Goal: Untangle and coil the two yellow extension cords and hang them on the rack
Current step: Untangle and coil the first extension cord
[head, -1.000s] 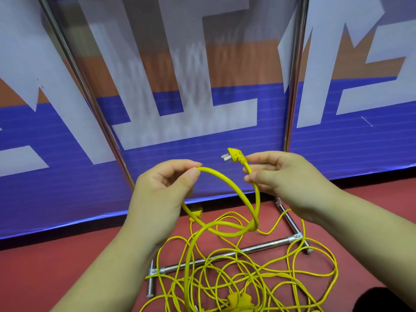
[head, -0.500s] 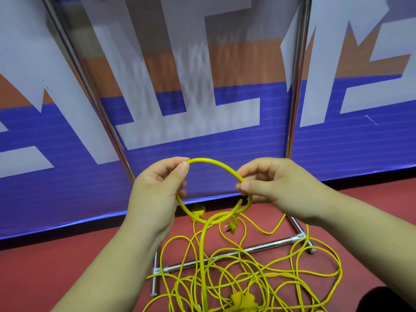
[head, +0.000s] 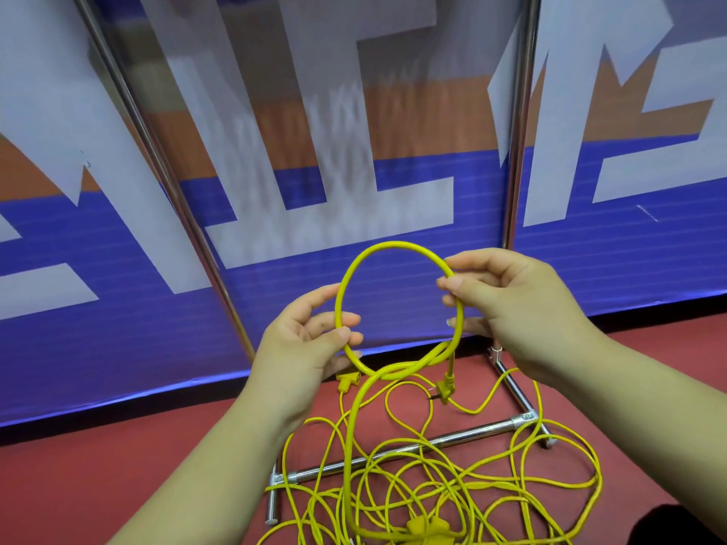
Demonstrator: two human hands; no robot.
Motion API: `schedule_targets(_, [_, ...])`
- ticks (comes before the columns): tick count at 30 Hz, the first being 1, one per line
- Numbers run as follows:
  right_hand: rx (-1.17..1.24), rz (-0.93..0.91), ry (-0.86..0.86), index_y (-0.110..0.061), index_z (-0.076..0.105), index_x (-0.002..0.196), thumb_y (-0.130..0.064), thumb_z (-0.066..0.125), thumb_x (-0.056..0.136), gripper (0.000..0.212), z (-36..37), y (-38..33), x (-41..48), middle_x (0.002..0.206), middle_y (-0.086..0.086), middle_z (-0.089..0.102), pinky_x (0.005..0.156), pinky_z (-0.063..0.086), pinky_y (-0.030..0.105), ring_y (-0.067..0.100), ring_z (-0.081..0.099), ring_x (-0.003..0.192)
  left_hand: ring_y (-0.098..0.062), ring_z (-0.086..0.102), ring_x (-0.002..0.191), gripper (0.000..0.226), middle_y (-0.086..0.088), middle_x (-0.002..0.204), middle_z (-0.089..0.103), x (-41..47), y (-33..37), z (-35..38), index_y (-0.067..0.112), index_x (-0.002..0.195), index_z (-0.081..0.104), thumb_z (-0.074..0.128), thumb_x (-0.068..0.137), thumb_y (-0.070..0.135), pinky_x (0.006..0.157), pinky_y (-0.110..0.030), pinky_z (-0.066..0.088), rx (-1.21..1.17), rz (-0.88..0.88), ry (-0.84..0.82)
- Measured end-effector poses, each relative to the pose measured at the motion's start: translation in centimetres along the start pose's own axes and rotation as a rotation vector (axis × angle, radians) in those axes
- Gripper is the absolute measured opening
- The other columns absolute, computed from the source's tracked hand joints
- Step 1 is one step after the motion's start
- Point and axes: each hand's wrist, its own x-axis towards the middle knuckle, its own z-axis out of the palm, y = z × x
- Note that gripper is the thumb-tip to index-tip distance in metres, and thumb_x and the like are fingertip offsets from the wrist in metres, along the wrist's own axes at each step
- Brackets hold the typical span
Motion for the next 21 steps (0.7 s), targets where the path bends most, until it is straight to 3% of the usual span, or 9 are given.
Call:
schedule_targets(8, [-0.213,-0.07,0.008,-0.022,0.072,0.107,-0.011,0.071,0.09,0.02,-0.9,1.2,0.9,0.099,0.0,0.076,0.084,0.061,0.028,0.012,0.072,0.095,-0.021,0.074,0.082,0.045,-0.006,0.1,0.077,-0.6,1.3,0.3,0.026,0.119,0.068,0.062,0.091,-0.009,0.066,-0.03,0.061,0.015,0.125,0.01])
schedule_targets(12, [-0.566,-0.255,-0.006,-0.035,0.069,0.11,-0.026,0.079,0.083,0.03,-0.8,1.5,0.7,0.107,-0.019,0.067,0.078,0.048,0.007,-0.006,0.063,0.1,-0.02,0.074,0.082,0.046,-0.004,0.103,0.077,-0.6,1.6,0.3,0.025,0.121,0.067,0.062,0.091,-0.009,0.063,-0.027,0.06,0.02,0.15,0.021])
schedule_targets(17, [-0.52,-0.213,-0.183,-0.029,0.074,0.093,-0.027,0.084,0.077,0.019,0.6,1.9,-0.6,0.089,-0.008,0.074,0.08,0.053,0.019,0.002,0.069,0.086,-0.021,0.075,0.084,0.046,-0.004,0.106,0.076,-0.6,1.7,0.3,0.027,0.121,0.067,0.063,0.091,-0.008,0.063,-0.026,0.059,0.002,0.165,0.04])
schedule_targets(21, [-0.298,-0.055,-0.298,-0.023,0.075,0.09,-0.023,0.09,0.07,0.025,2.2,2.8,-1.7,0.088,0.002,0.076,0.088,0.058,0.045,0.022,0.075,0.084,-0.02,0.076,0.085,0.046,-0.004,0.106,0.076,-0.7,1.7,0.3,0.025,0.123,0.067,0.064,0.091,-0.008,0.063,-0.026,0.059,-0.011,0.176,0.041])
